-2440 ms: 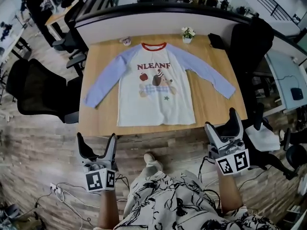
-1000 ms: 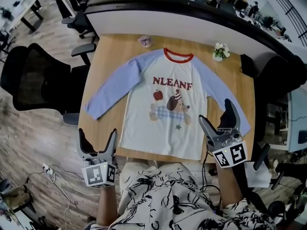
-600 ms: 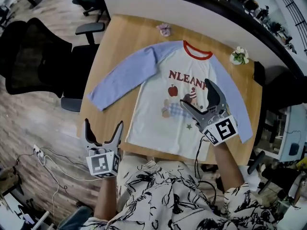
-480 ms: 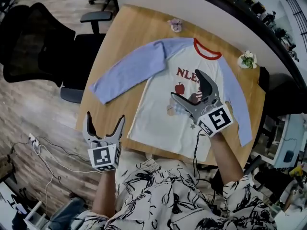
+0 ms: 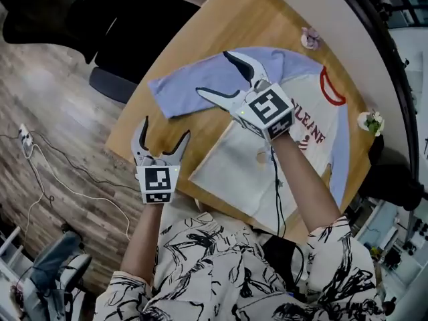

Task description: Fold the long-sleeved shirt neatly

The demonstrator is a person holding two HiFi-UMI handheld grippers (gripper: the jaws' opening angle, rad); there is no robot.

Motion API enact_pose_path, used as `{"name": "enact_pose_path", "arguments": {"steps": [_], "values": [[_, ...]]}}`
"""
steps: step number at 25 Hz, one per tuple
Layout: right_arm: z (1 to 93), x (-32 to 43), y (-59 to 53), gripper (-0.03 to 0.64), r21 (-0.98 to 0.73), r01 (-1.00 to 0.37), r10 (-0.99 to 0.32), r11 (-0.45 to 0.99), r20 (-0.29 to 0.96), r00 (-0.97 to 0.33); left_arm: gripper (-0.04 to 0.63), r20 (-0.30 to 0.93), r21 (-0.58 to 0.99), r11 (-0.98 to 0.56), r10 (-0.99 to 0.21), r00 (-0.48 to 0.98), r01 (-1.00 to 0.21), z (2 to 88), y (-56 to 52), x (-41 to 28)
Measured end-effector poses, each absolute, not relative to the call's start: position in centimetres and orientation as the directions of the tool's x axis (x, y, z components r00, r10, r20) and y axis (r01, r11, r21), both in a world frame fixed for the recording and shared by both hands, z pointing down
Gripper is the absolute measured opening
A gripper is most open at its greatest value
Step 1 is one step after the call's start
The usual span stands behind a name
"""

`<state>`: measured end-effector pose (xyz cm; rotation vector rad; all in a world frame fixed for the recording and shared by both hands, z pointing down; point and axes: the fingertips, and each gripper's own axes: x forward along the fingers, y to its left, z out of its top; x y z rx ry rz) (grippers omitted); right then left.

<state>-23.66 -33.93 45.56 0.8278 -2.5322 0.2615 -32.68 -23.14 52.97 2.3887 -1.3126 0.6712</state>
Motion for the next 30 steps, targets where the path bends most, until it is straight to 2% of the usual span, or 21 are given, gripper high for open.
{"name": "enact_pose_path", "arguments": {"steps": [2, 5, 13, 15, 17, 21, 22, 23, 24, 30], "values": [[47.5, -27.1, -35.3, 0.418, -0.057, -0.538, -0.434, 0.841, 0.521, -0.735, 0.462, 0.570, 0.065, -0.521, -0.681, 0.460, -0.851, 54.5, -23.8, -33.0], [50.6, -31.4, -36.8, 0.362, -0.081, -0.451, -0.325, 0.889, 0.581, -0.746, 0.429, 0.596, 0.074, -0.540, -0.650, 0.472, -0.838, 56.5, -24.5, -32.9], [57.3, -37.8, -36.3, 0.134, -0.140, -0.240, -0.058, 0.961, 0.745, -0.665, 0.233, 0.651, 0.078, -0.603, -0.572, 0.498, -0.794, 59.1, -25.2, -32.7], [58.4, -38.3, -35.6, 0.098, -0.172, -0.210, -0.001, 0.962, 0.770, -0.637, 0.206, 0.672, 0.065, -0.614, -0.556, 0.490, -0.786, 59.7, -25.1, -32.6], [59.3, -38.6, -35.0, 0.091, -0.196, -0.189, 0.042, 0.962, 0.794, -0.607, 0.193, 0.690, 0.049, -0.625, -0.543, 0.479, -0.779, 60.1, -25.1, -32.7], [60.3, -38.7, -34.6, 0.082, -0.192, -0.174, 0.062, 0.966, 0.824, -0.564, 0.149, 0.720, 0.013, -0.646, -0.523, 0.455, -0.763, 60.4, -25.0, -32.7], [60.4, -38.8, -34.6, 0.049, -0.181, -0.165, 0.060, 0.969, 0.828, -0.558, 0.145, 0.724, 0.010, -0.645, -0.523, 0.450, -0.764, 60.5, -25.0, -32.7], [60.4, -38.8, -34.6, 0.026, -0.171, -0.155, 0.058, 0.973, 0.831, -0.554, 0.118, 0.726, 0.006, -0.640, -0.525, 0.443, -0.768, 60.4, -25.0, -32.7], [60.4, -38.9, -34.6, 0.025, -0.165, -0.148, 0.056, 0.975, 0.832, -0.552, 0.025, 0.728, 0.001, -0.635, -0.530, 0.436, -0.773, 60.4, -25.1, -32.8], [58.5, -39.3, -36.1, 0.021, -0.138, -0.208, -0.013, 0.968, 0.805, -0.594, 0.021, 0.699, -0.009, -0.611, -0.570, 0.432, -0.792, 58.6, -26.7, -34.0]]}}
